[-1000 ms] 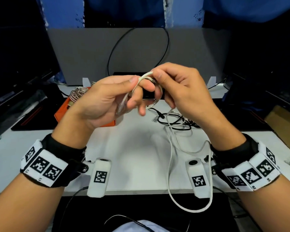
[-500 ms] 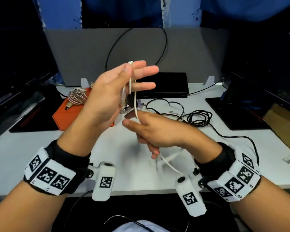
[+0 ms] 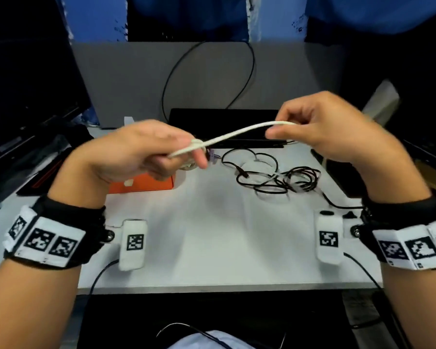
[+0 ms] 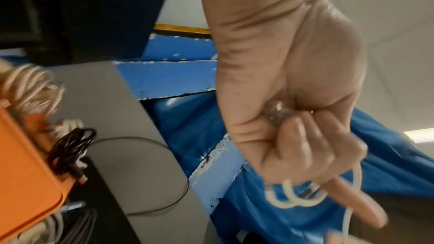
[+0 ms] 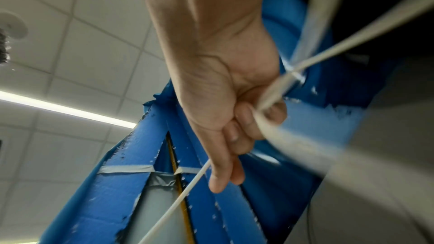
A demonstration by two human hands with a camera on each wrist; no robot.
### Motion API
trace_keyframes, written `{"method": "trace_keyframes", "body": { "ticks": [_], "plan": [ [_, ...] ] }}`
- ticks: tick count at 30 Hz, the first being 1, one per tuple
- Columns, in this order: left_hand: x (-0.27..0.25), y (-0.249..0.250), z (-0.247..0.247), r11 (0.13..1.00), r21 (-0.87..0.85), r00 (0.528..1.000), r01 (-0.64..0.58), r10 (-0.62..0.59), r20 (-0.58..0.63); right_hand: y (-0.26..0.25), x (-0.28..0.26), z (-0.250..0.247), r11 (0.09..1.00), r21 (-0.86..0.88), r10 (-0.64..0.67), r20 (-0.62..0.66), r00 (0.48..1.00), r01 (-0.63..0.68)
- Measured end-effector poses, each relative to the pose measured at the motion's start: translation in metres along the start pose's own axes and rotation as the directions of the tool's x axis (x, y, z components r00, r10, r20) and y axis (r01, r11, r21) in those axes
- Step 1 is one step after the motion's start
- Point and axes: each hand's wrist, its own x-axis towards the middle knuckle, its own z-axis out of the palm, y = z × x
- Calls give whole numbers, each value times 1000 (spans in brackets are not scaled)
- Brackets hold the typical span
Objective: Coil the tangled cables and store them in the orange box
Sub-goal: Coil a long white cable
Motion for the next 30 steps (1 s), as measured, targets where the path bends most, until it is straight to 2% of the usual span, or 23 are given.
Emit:
{"method": "trace_keyframes", "body": {
  "ticks": [2,4,6,8,10,12,14,16,18,20,22,24,28,30],
  "plan": [
    [-6,-1,-11,964,-246,995,-101,97,-26,13,2,-9,997,-43,60,-55,997,-62],
    [-5,-3,-16,904,-397,987,-157,130,-94,22,4,-11,990,-64,117,-74,990,-122],
    [3,-4,-11,870,-466,984,-159,103,-143,26,6,-6,980,-120,158,-33,987,-161],
    [13,-5,-1,875,-464,982,-141,62,-181,20,5,3,954,-234,204,60,977,-185],
    [22,-5,13,886,-448,980,-124,40,-193,5,2,14,954,-282,142,115,983,-105],
    [28,-6,27,888,-445,984,-115,41,-173,-15,0,27,982,-186,-25,68,997,37],
    [31,-4,40,878,-467,988,-108,44,-145,-35,-2,43,989,-57,-141,-36,989,139],
    [32,-3,50,849,-517,993,-106,59,-106,-43,-2,59,984,32,-169,-97,981,173],
    [33,-2,54,820,-562,994,-106,73,-80,-44,-2,71,969,191,-143,-95,985,159],
    [33,-3,53,814,-573,995,-96,68,-70,-41,-1,74,922,353,-126,-111,986,158],
    [33,-4,50,821,-565,996,-82,46,-77,-40,2,74,882,437,-135,-122,983,175],
    [33,-3,48,835,-548,996,-53,4,-90,-40,1,72,887,418,-154,-129,980,194],
    [32,6,52,841,-541,986,-8,-84,-146,-40,-2,66,943,235,-214,-106,971,234],
    [33,8,57,855,-515,977,-56,-59,-204,-39,-1,64,923,291,-241,-69,968,251]
  ]
}}
